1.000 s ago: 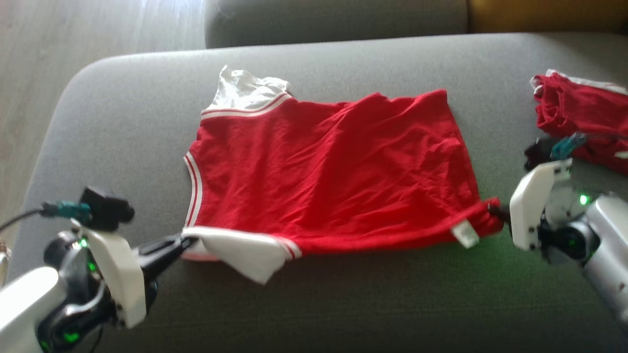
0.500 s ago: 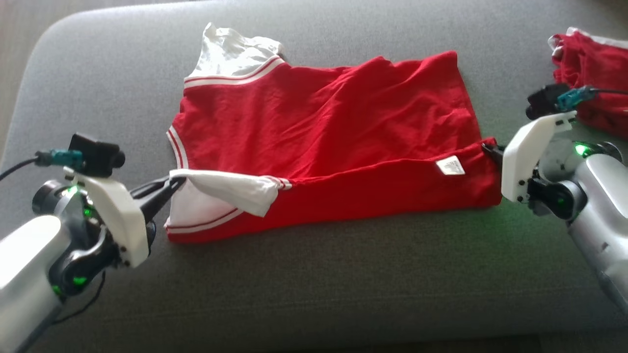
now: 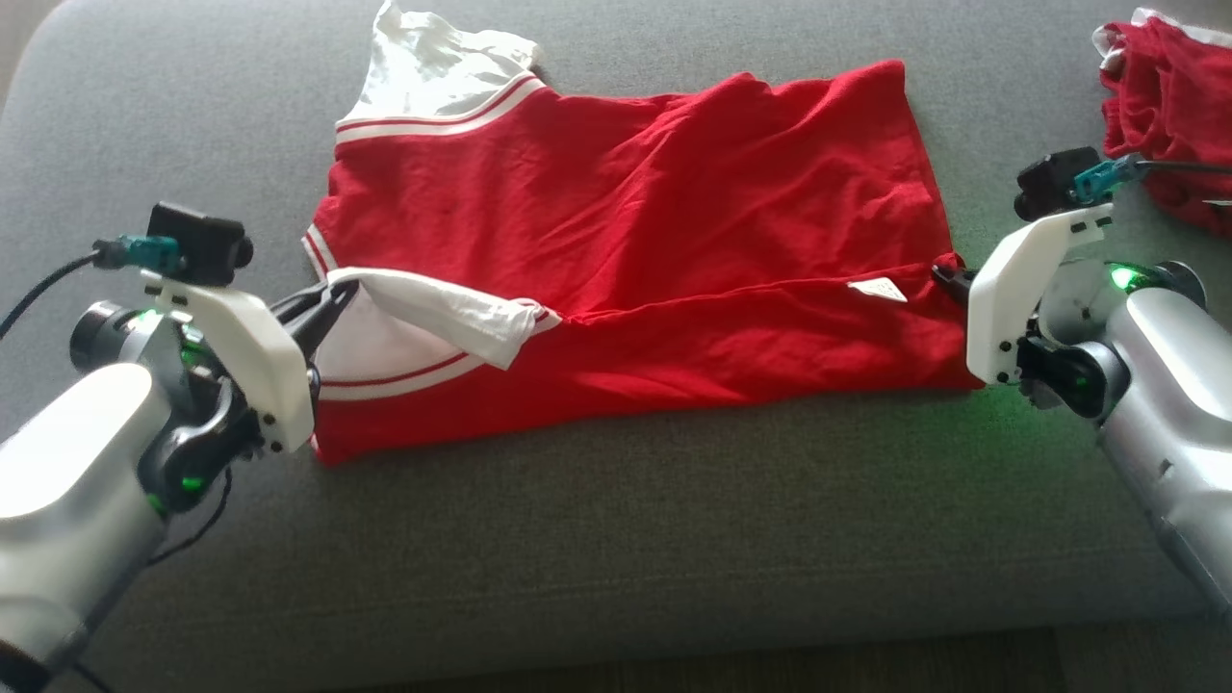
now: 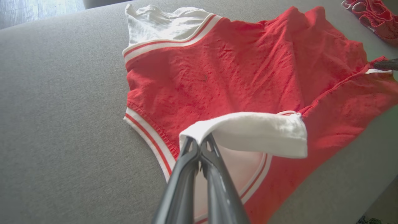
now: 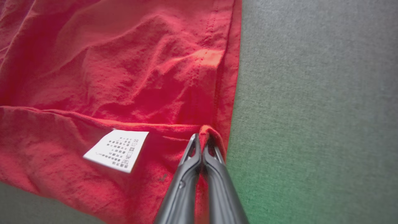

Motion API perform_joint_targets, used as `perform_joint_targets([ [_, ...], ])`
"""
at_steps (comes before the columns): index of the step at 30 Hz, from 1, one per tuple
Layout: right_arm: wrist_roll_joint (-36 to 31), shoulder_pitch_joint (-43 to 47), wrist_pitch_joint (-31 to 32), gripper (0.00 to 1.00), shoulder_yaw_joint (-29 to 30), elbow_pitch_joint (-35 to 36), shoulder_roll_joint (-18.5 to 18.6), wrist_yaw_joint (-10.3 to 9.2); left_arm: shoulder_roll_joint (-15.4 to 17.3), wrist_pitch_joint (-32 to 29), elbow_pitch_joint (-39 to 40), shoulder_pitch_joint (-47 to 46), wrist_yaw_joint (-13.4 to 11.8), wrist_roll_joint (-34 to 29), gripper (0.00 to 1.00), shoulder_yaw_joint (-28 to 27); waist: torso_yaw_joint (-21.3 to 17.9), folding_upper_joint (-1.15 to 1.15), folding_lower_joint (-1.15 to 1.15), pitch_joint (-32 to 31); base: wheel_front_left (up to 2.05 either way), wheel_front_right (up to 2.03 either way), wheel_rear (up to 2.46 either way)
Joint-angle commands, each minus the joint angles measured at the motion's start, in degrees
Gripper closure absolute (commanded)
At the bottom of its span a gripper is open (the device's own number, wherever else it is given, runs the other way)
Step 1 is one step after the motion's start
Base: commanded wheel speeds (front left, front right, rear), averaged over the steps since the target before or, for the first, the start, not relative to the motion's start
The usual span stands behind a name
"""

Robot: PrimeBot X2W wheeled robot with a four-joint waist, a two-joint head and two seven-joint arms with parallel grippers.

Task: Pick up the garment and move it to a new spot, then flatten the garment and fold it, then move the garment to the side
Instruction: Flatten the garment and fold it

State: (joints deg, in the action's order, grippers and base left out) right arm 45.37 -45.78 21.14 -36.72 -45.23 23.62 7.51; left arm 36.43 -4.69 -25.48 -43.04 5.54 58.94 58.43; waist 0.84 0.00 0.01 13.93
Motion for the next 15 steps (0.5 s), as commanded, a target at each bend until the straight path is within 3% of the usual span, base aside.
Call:
perform_joint_targets([
  [1,0.11,-2.08,-0.63,1.00,-0.36,1.12,-0.22,-0.02,1.75,0.65,0.06,-3.88,-0.10,-0.75,1.00,-2.84,-0.24,0.00,-0.01,0.18,0.00,0.00,0.00],
  [3,0.48,-2.45,-0.82,1.00,-0.51,0.61,-0.54,-0.02,0.91,0.98,-1.98,-4.53,-0.95,-1.08,1.00,-2.97,-0.47,0.00,-0.01,0.37,0.00,0.00,0.00],
  [4,0.59,-2.66,-0.97,1.00,-0.50,0.27,-0.72,-0.02,0.44,1.30,-3.13,-4.79,-1.82,-0.97,0.65,-3.36,-0.61,0.00,-0.01,0.47,0.00,0.00,0.00],
  [5,0.61,-2.96,-1.63,0.93,-0.24,-0.07,-0.89,-0.02,-0.05,1.73,-4.37,-5.11,-2.88,-0.92,0.25,-3.82,-0.73,0.00,-0.01,0.58,0.00,0.00,0.00],
  [6,0.79,-3.22,-2.31,0.11,0.26,-0.59,-1.18,-0.02,-0.54,2.07,-5.62,-5.39,-4.02,-0.89,0.00,-4.21,-0.82,0.00,-0.01,0.66,0.00,0.00,0.00],
  [7,0.96,-3.43,-2.84,0.00,0.64,-1.06,-1.53,-0.02,-1.02,2.34,-6.68,-5.60,-5.00,-0.89,0.00,-4.49,-0.88,0.00,-0.01,0.67,0.00,0.00,0.00],
  [15,0.66,-4.08,-7.21,0.00,2.43,-4.45,-1.65,-0.02,-3.24,7.65,-9.96,-6.00,-7.17,-0.27,0.00,-6.87,-0.53,0.00,-0.01,-0.88,0.00,0.00,0.00],
])
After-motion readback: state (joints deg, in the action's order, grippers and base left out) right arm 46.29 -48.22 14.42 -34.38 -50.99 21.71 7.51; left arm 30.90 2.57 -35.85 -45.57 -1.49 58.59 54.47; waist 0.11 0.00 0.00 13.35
